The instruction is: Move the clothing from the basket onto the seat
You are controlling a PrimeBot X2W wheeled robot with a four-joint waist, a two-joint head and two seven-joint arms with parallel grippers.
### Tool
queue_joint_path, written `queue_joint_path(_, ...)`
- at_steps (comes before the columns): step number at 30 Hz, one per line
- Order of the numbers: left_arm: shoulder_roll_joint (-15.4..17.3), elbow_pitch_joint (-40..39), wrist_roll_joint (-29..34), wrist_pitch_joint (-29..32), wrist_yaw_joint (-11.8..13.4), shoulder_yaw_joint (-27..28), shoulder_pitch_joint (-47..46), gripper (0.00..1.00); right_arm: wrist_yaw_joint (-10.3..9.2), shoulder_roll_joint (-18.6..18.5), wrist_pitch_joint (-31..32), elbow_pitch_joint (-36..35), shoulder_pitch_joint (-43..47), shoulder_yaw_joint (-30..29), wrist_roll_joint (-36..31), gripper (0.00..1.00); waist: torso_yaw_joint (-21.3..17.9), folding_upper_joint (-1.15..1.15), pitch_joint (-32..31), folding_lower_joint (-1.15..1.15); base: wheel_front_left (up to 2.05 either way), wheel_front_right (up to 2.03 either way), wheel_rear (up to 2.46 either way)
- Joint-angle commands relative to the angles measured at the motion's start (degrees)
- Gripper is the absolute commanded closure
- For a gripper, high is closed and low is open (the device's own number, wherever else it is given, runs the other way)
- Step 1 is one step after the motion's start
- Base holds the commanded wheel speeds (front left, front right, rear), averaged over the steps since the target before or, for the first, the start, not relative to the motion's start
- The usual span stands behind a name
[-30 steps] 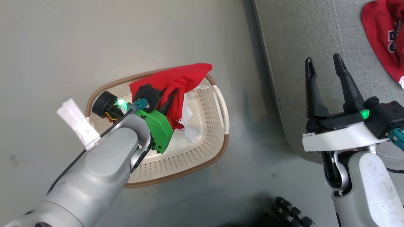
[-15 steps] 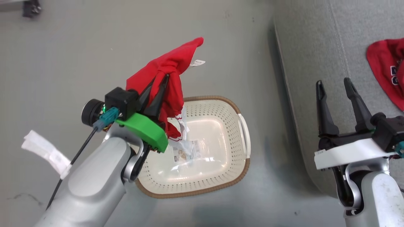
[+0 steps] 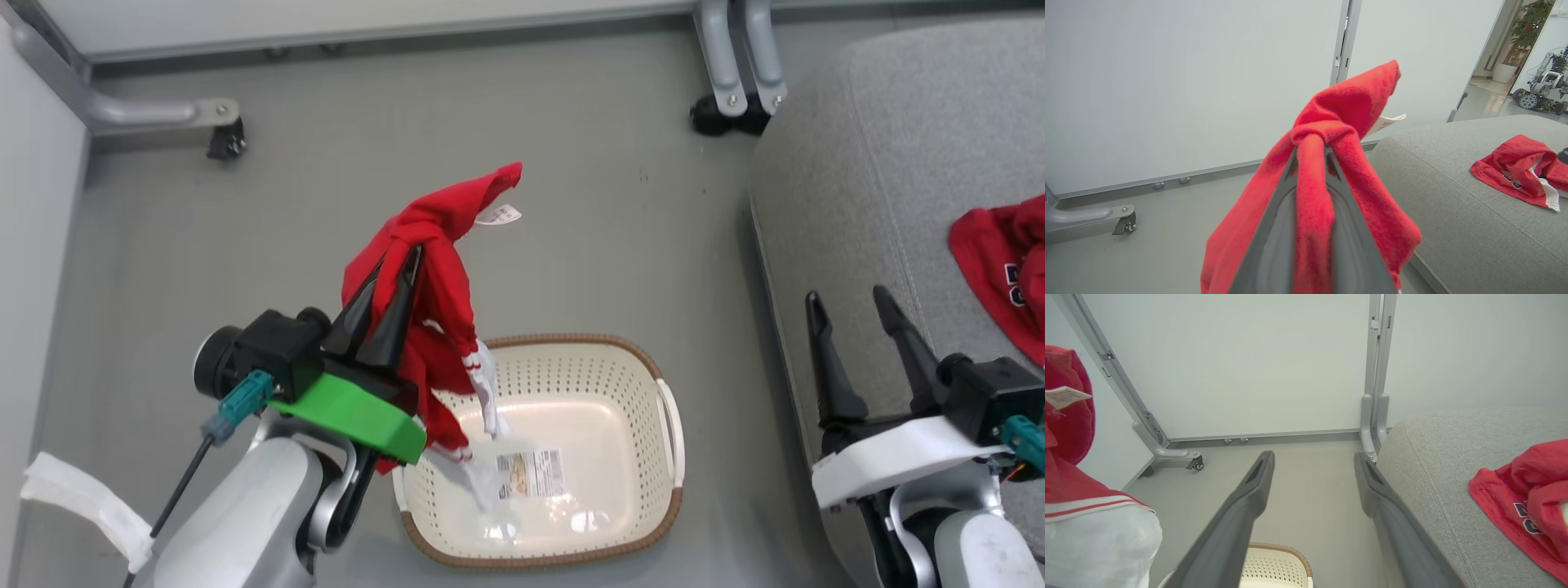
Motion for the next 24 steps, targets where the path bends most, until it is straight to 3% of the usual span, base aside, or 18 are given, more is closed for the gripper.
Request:
queue_joint_path(1,0.5,-0.7,0.3,-0.2,0.4,0.2,1.6,1.0,-0.02,-0.1,0.4,-0.1,1.3,0.4,0.1,0.0,1.9,0.0,-5.1,0.01,0.0,0.0,0.0)
queue_joint_path(11,1.6,-4.5,-1.0,0.1,1.7,-0.4,7.5,1.0,-0.02,-0.1,2.0,-0.5,6.5,2.3,1.2,0.0,0.8,0.0,-12.0,0.01,0.0,0.0,0.0)
queue_joint_path(24,2.9,-10.1,-1.0,0.8,3.1,-1.0,10.1,1.0,-0.01,-0.1,2.9,-1.8,9.9,3.1,2.1,0.0,0.5,0.0,-14.8,0.01,0.0,0.0,0.0)
